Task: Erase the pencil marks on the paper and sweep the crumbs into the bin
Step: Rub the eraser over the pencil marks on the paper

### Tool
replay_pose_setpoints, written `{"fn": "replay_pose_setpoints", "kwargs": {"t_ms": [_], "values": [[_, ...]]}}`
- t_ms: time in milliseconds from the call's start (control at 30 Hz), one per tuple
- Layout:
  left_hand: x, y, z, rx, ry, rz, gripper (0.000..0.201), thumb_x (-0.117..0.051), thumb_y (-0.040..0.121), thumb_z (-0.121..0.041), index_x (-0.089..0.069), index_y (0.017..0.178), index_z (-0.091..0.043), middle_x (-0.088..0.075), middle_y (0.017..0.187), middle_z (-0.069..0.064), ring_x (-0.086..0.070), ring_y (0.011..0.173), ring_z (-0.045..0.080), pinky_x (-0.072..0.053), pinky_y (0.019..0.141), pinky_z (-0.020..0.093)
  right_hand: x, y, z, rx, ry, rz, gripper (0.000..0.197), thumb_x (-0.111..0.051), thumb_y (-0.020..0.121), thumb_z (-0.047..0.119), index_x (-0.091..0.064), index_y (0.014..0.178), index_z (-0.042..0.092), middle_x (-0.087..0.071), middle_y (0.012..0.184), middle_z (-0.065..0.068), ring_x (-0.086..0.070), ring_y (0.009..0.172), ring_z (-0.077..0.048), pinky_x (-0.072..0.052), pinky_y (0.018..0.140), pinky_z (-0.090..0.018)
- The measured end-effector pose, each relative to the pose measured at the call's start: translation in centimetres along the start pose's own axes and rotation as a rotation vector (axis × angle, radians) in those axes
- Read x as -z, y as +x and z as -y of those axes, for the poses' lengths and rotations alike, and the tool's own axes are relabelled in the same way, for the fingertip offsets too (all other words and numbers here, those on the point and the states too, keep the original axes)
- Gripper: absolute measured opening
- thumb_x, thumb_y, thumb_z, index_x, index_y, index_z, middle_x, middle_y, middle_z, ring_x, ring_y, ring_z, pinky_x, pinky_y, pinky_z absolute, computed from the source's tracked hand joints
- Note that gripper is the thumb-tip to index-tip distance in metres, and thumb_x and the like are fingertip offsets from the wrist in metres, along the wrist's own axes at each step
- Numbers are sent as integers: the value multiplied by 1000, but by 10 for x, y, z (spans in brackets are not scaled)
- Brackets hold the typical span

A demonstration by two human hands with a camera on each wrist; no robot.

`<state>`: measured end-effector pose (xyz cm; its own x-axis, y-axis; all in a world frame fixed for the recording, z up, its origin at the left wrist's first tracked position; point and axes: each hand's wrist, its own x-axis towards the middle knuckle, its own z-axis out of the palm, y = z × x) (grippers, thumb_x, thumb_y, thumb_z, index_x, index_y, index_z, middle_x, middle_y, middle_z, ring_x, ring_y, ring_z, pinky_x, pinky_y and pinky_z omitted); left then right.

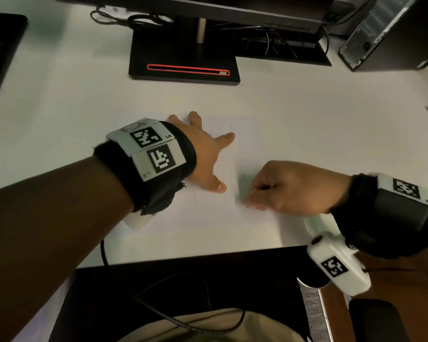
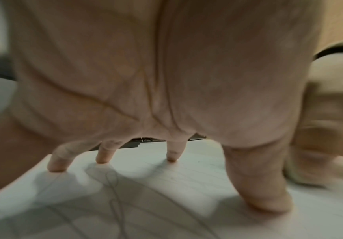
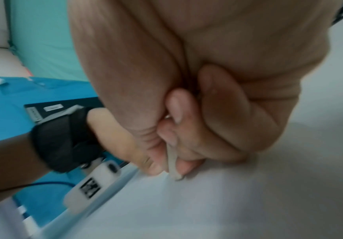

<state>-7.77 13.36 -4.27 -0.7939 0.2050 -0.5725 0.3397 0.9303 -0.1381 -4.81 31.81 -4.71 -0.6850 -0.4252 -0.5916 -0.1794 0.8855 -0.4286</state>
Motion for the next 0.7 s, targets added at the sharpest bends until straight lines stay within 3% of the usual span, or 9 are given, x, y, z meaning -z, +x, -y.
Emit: {"fn": "replay_pose_setpoints", "kwargs": {"t_ms": [67, 200, 300, 433, 567, 700], "values": [[0, 1, 0, 0, 1, 0, 103, -49, 82, -79, 20, 151, -45, 11, 159, 28, -23, 138, 50, -33, 104, 51, 4, 0, -3, -23, 13, -38, 45, -63, 96, 32, -54, 69, -2, -40, 58, -1, -35, 53, -15, -36, 57, -33], [0, 0, 1, 5, -13, 5, 104, -51, 81, -78, 19, 151, -45, 11, 159, 28, -22, 138, 51, -34, 104, 51, -2, -1, 1, -3, -10, 31, 45, -62, 97, 33, -54, 71, -3, -39, 59, -1, -35, 55, -15, -35, 54, -28], [0, 2, 0, -1, -2, 1, 104, -50, 82, -78, 19, 152, -44, 11, 159, 28, -19, 140, 51, -32, 106, 52, 4, -1, -2, -37, 6, -16, 43, -64, 96, 35, -60, 69, 1, -42, 53, 5, -36, 50, -12, -35, 53, -24], [0, 0, 0, -2, -6, 1, 103, -49, 82, -78, 18, 152, -44, 8, 159, 28, -24, 138, 47, -34, 103, 50, 0, -2, 1, -30, 12, 45, 46, -64, 96, 36, -57, 71, -2, -39, 58, -1, -35, 55, -16, -35, 56, -29], [0, 2, 1, 3, -3, 0, 105, -50, 81, -79, 18, 152, -44, 10, 159, 27, -25, 136, 50, -34, 105, 51, 7, -1, -4, -78, 28, -11, 41, -65, 95, 37, -64, 68, 5, -44, 49, 8, -38, 50, -15, -37, 53, -26], [0, 1, 1, 8, -9, 2, 105, -51, 80, -79, 18, 151, -45, 11, 159, 26, -24, 137, 50, -34, 104, 52, -1, 0, 2, -46, 16, 70, 42, -64, 96, 36, -62, 67, 5, -45, 53, 7, -40, 53, -13, -38, 57, -27]]}}
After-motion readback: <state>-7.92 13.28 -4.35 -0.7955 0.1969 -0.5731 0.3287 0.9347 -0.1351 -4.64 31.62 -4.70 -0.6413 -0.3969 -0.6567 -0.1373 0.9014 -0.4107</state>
